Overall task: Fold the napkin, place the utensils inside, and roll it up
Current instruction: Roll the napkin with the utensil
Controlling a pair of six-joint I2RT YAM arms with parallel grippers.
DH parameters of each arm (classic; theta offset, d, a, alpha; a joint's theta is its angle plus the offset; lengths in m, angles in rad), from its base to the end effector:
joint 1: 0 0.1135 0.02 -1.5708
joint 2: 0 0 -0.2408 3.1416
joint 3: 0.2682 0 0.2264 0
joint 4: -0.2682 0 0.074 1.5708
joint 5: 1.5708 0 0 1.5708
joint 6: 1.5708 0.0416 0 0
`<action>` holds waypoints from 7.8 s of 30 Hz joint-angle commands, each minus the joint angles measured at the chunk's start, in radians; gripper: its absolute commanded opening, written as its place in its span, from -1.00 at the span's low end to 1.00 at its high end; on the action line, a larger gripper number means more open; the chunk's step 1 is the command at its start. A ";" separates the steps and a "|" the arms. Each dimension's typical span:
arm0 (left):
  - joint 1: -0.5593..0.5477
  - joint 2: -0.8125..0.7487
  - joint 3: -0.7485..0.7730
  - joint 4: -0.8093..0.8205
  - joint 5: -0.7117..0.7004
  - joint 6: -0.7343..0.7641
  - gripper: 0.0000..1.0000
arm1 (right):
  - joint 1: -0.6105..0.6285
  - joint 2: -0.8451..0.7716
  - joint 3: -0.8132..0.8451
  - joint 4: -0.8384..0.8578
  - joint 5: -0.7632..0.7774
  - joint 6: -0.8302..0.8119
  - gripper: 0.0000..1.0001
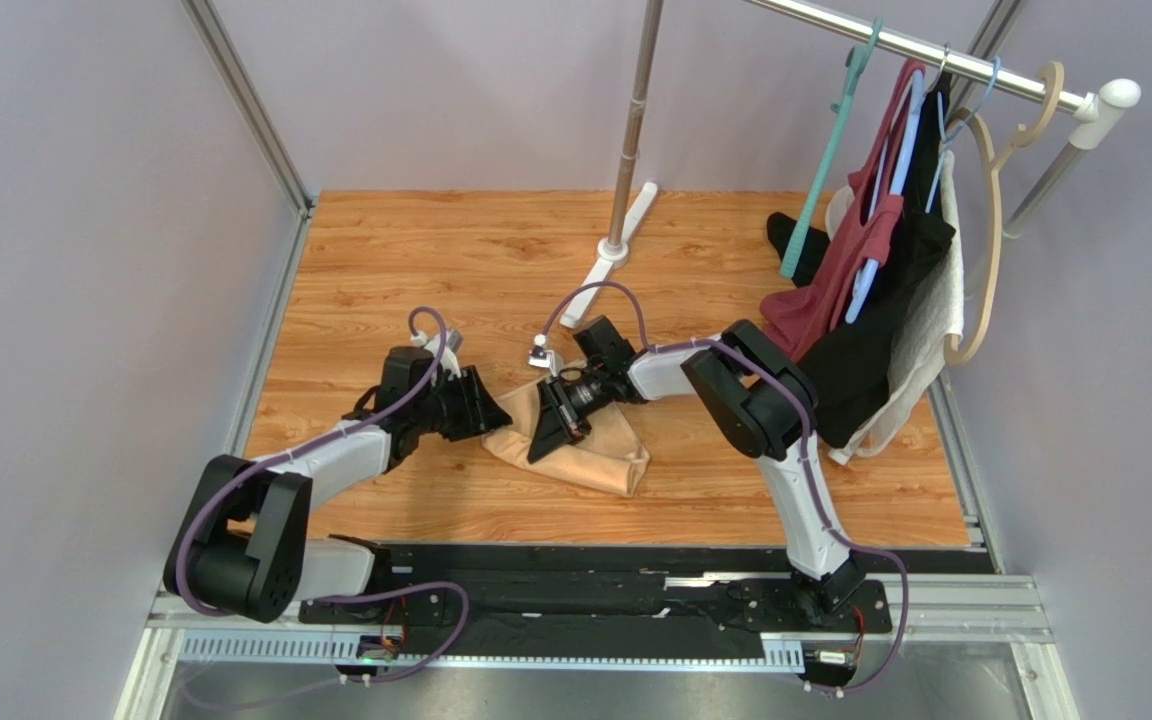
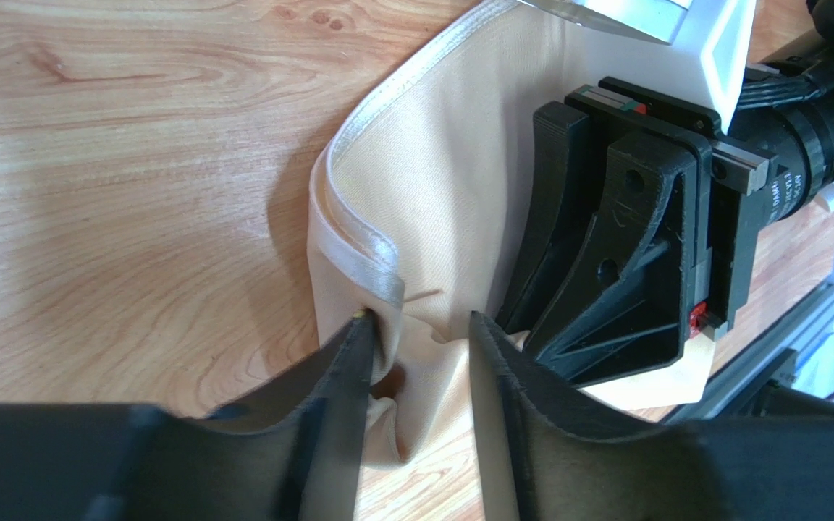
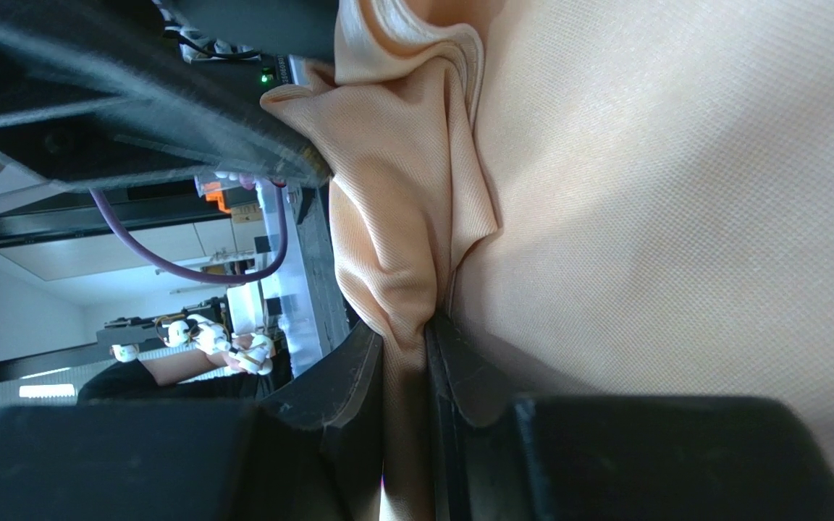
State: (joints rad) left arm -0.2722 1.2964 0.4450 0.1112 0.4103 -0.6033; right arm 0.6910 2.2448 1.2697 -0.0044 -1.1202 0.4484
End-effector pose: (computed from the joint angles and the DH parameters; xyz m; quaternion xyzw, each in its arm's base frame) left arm 0.2137 -0.0769 0.1450 -0.0666 0.8971 -0.3363 0.2787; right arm 0.2796 0.2798 0.0781 0.2517 -0.7858 -0.5611 0.0663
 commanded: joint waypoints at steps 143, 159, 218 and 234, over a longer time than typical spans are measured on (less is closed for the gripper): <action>-0.022 0.075 0.060 0.133 0.056 0.037 0.32 | -0.025 -0.106 -0.112 -0.227 0.172 -0.247 -0.72; -0.050 0.207 0.106 0.154 0.084 0.000 -0.36 | -0.041 -0.074 -0.064 -0.272 0.212 -0.263 -0.63; -0.050 0.253 0.310 -0.174 0.073 0.082 -0.23 | 0.351 -0.433 -0.317 -0.158 1.210 -0.490 -0.52; -0.048 -0.057 0.147 -0.170 -0.113 0.080 0.32 | 0.079 -0.334 -0.210 -0.215 0.450 -0.321 -0.62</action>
State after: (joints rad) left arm -0.3195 1.2503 0.6472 -0.0929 0.2813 -0.5316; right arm 0.7998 1.8297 1.0199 -0.1249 -0.4385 0.0700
